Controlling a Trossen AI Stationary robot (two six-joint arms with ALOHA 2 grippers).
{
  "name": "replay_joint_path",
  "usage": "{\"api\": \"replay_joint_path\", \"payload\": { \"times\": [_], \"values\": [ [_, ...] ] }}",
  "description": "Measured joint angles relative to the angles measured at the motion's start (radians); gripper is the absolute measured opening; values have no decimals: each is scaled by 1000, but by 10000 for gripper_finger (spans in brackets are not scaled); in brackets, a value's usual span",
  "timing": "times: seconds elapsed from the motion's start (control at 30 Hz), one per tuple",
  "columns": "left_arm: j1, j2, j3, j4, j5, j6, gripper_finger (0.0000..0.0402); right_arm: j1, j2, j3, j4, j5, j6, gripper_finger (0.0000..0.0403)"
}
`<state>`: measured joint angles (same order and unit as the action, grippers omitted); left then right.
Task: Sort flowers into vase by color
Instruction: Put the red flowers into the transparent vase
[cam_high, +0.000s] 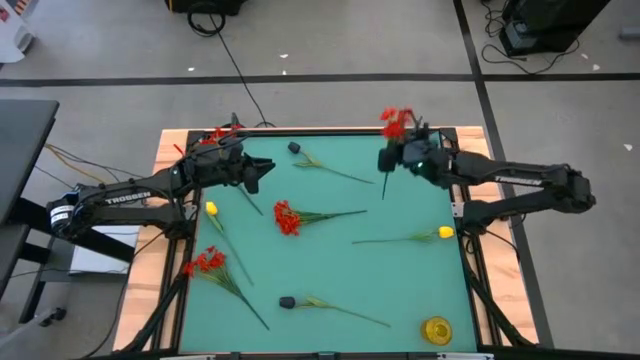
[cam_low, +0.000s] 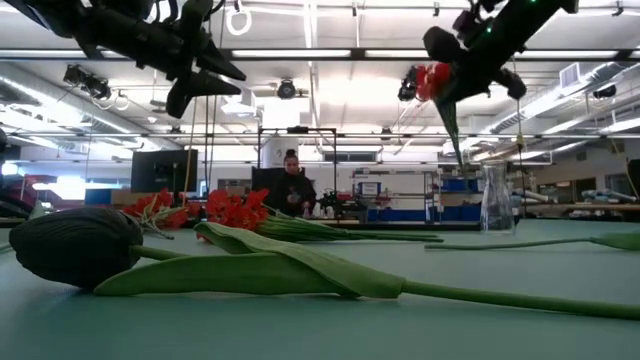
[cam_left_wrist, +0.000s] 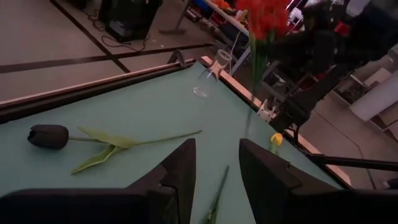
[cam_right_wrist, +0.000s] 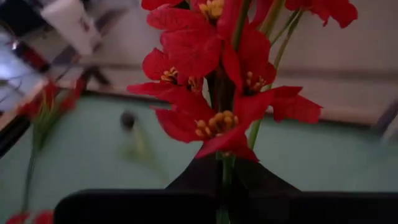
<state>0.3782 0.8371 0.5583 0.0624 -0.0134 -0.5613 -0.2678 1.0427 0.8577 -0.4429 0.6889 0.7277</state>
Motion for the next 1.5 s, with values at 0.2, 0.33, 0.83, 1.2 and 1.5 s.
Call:
{"api": "replay_joint_path", "payload": {
  "times": [0.2, 0.33, 0.83, 1.2, 1.5],
  "values": [
    [0, 0, 0, 20, 0, 0, 128, -102, -20, 0, 287, 106, -464, 12],
    [0, 0, 0, 33, 0, -4, 128, -169, -22, 0, 511, 125, -713, 12],
    [-31, 0, 0, 38, -1, -55, 128, -352, -161, 0, 369, 112, -690, 12],
    [-28, 0, 0, 37, -68, -31, 128, -394, -119, -102, 320, 106, -549, 24],
    [-28, 0, 0, 36, -68, -104, 128, -434, -120, -115, 210, -11, -379, 118]
  ]
}}
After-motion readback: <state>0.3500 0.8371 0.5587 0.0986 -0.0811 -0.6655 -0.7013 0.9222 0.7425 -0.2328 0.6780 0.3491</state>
